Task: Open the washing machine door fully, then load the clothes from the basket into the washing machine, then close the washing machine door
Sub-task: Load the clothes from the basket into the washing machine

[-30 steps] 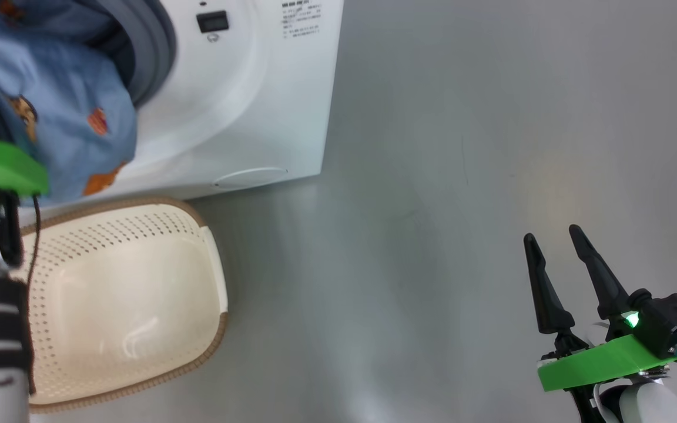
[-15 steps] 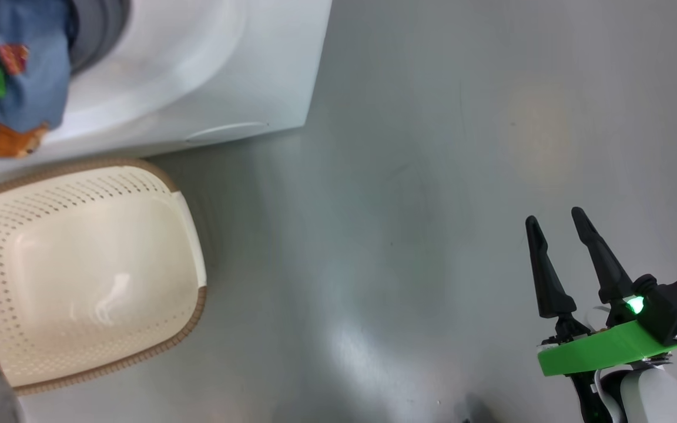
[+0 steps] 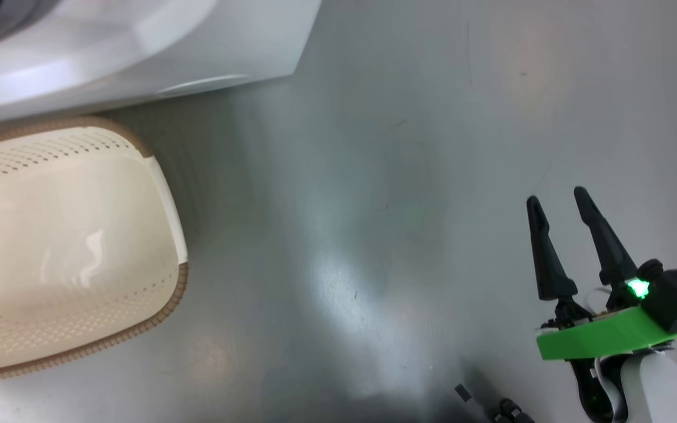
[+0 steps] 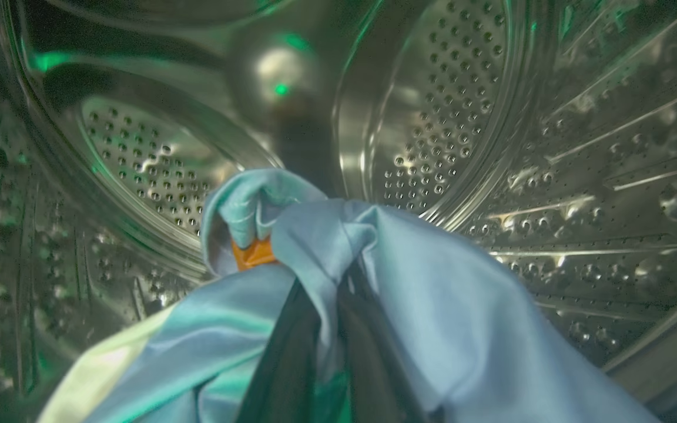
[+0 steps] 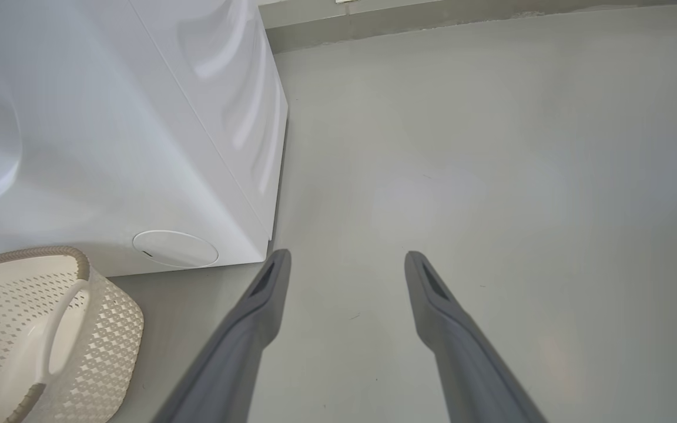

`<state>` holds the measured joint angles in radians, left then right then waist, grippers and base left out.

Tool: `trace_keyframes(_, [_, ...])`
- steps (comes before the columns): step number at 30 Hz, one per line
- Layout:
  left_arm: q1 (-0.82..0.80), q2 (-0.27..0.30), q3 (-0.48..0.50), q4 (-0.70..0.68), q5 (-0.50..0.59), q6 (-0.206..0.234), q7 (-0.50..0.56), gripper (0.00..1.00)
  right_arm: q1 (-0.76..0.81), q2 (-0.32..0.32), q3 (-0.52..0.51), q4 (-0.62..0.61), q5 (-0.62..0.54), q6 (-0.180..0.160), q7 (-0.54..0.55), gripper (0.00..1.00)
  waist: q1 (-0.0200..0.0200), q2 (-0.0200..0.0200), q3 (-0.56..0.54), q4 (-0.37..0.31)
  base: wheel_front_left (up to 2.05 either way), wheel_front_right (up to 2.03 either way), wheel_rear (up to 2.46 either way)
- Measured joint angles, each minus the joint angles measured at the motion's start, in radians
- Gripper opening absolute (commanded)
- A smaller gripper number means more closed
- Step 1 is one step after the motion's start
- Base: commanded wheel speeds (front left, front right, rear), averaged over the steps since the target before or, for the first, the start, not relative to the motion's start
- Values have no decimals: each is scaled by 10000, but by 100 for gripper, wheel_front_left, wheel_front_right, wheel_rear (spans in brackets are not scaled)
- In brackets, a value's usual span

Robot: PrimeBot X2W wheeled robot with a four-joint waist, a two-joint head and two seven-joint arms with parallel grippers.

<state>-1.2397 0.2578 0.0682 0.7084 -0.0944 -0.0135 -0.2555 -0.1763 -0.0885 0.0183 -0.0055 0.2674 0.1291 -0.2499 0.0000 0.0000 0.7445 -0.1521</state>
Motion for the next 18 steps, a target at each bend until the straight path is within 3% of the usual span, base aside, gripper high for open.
trace_keyframes(12, [51, 117, -58, -3484, 775, 669, -13, 0, -347, 42, 201, -6, 268, 0, 0, 100, 0, 0, 424, -144, 0, 0, 0])
trace_keyframes(17, [218, 82, -12, -3104, 698, 704, -13, 0, -359, 40, 219, 15, 268, 0, 0, 100, 0, 0, 372, -138, 0, 0, 0])
trace_keyframes(18, [324, 61, 0, -2915, 683, 698, -13, 14, -359, 40, 221, 27, 268, 0, 0, 100, 0, 0, 350, -134, 0, 0, 0])
